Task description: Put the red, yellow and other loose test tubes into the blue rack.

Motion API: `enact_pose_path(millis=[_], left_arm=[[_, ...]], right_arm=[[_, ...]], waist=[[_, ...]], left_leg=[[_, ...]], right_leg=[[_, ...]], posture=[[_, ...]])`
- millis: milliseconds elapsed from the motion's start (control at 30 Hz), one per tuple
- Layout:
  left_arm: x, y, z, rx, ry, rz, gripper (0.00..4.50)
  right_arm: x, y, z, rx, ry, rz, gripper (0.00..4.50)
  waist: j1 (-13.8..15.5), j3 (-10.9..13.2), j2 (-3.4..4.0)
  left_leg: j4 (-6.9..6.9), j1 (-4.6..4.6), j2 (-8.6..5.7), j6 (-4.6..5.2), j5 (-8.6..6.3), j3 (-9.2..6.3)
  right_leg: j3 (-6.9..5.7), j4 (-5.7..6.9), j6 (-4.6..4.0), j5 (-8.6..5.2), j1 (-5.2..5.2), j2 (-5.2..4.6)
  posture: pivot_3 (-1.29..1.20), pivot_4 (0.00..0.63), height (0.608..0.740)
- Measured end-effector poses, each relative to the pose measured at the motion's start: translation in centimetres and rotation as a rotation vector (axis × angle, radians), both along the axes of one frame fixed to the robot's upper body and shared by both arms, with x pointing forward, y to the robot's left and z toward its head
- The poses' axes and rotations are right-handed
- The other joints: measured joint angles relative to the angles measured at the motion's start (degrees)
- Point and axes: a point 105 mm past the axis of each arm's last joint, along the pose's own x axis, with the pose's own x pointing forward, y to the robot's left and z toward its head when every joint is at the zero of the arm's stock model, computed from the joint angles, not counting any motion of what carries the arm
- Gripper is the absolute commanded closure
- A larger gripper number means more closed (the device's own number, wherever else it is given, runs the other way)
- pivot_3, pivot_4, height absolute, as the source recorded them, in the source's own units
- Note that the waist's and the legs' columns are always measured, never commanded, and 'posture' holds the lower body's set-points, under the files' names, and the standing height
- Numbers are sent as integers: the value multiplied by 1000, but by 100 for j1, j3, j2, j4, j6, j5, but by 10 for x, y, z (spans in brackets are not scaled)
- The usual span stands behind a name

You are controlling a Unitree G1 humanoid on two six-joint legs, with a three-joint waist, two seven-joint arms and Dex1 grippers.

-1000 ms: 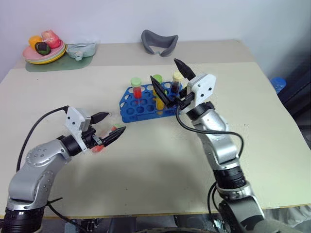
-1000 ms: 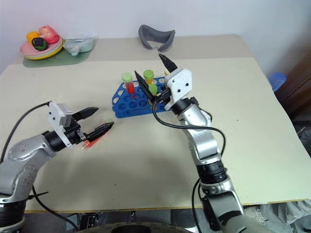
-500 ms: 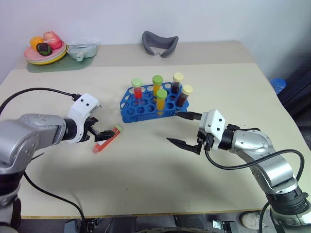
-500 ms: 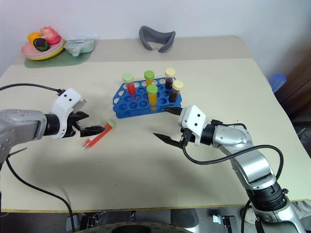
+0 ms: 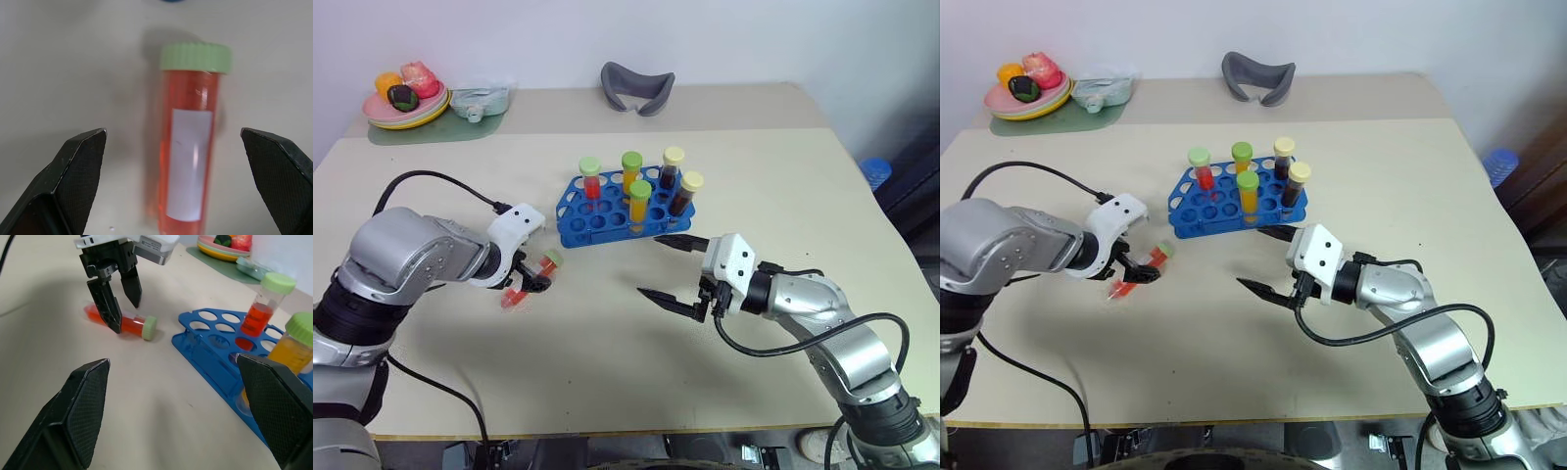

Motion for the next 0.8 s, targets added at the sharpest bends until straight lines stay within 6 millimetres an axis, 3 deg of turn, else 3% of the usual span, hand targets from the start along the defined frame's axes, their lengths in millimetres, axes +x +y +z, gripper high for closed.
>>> enact_pose_path(millis=[200,300,367,700,800], left_arm=[[2,3,-4,21,19,21,0],[2,4,-6,31,19,23,843],[2,4,-5,33,17,24,1757],[3,6,-7,47,9,36,1757],[3,7,-7,55,5,42,2664]], right_arm=[[1,3,0,12,-3,-9,282],[1,4,-1,11,-5,-12,226],[0,5,-2,11,-2,-8,226],[2,9,3,26,-17,-1,226],[2,9,4,26,-19,0,226]], waist=[[-2,0,0],[1,0,0],[0,0,0],[2,0,0],[1,0,0]], left_leg=[[1,0,0,0,0,0],[0,0,0,0,0,0],[0,0,0,0,0,0],[1,0,0,0,0,0],[1,0,0,0,0,0]], right_leg=[[0,0,0,0,0,0],[0,0,0,0,0,0],[0,0,0,0,0,0],[0,1,0,0,0,-1],[0,1,0,0,0,0]], posture=[[0,150,740],[0,150,740],[0,150,740],[0,150,740],[0,150,740]])
